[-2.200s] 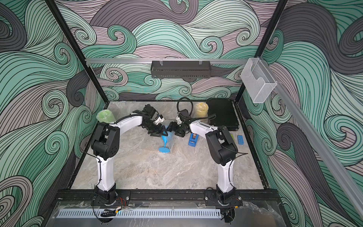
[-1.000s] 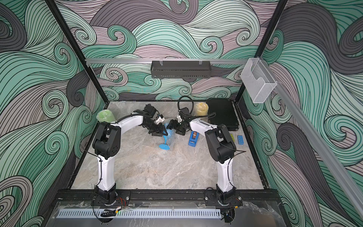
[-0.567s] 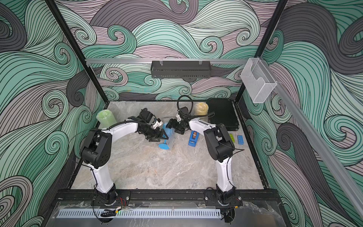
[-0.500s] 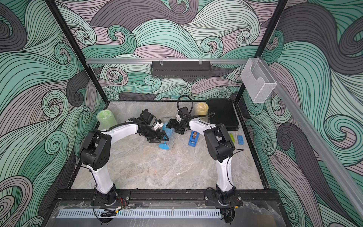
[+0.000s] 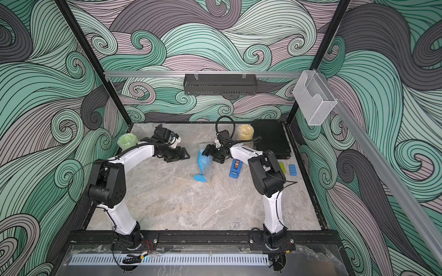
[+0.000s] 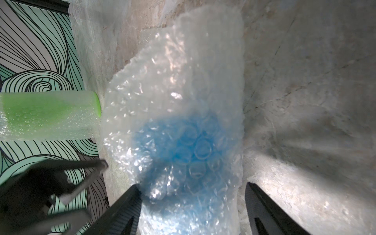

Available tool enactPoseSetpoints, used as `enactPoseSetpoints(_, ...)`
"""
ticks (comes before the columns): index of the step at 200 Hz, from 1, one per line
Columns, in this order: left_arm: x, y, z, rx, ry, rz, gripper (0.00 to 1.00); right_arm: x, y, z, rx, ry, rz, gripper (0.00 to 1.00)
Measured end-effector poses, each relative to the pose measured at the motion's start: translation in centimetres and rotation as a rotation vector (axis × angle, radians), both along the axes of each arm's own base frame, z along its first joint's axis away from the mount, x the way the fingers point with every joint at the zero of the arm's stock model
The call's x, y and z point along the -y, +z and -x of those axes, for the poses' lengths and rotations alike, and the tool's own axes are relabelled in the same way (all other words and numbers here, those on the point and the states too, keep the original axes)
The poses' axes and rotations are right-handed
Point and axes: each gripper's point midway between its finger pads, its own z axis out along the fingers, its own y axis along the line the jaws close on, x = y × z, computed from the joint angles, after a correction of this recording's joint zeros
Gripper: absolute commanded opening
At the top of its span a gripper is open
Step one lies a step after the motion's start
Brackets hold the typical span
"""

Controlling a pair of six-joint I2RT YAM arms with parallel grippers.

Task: Wrap wine glasses in bubble wrap
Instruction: Wrap the wine glass in bubble wrap.

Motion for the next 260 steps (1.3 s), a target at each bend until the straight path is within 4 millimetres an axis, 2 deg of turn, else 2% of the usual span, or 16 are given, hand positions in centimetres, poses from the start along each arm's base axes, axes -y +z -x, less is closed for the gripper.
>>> enactPoseSetpoints(11,-1.4,-1.1,-1.4,-0.016,0.035,-0.022,0.66,0.0,0.0,0.0,0.000,0.000,0.000,0.81)
enactPoseSetpoints(23,-2.2,-2.5,-2.1,-0.046,0.048,-0.035,0.64,0.0,0.0,0.0,0.001,0.000,-0.001,0.81)
enactPoseSetpoints(56,-1.6,-6.4,-1.9,-0.166,0.015,-0.030,0.57,0.0,0.0,0.0,0.001,-0.001,-0.002,0.81)
enactPoseSetpoints(104,-0.4,-6.6,-1.3,-0.208,-0.014,0.040,0.42,0.0,0.0,0.0,0.001,-0.001,-0.002,0.81)
enactPoseSetpoints(152,0.9,-6.3,-0.5,-0.243,-0.031,0.129,0.32,0.0,0.0,0.0,0.001,-0.001,-0.003,0.80)
enactPoseSetpoints(174,1.5,-5.7,-0.4,-0.257,-0.029,0.173,0.32,0.0,0.0,0.0,0.000,-0.001,-0.003,0.80)
enactPoseSetpoints(210,3.2,-4.0,-0.6,-0.279,-0.027,0.307,0.42,0.0,0.0,0.0,0.000,-0.001,-0.003,0.80)
enactPoseSetpoints(234,4.2,-3.1,-0.9,-0.291,-0.016,0.391,0.57,0.0,0.0,0.0,0.000,0.000,-0.003,0.80)
enactPoseSetpoints(260,4.6,-2.5,-1.1,-0.304,-0.001,0.444,0.65,0.0,0.0,0.0,0.000,-0.001,-0.003,0.80)
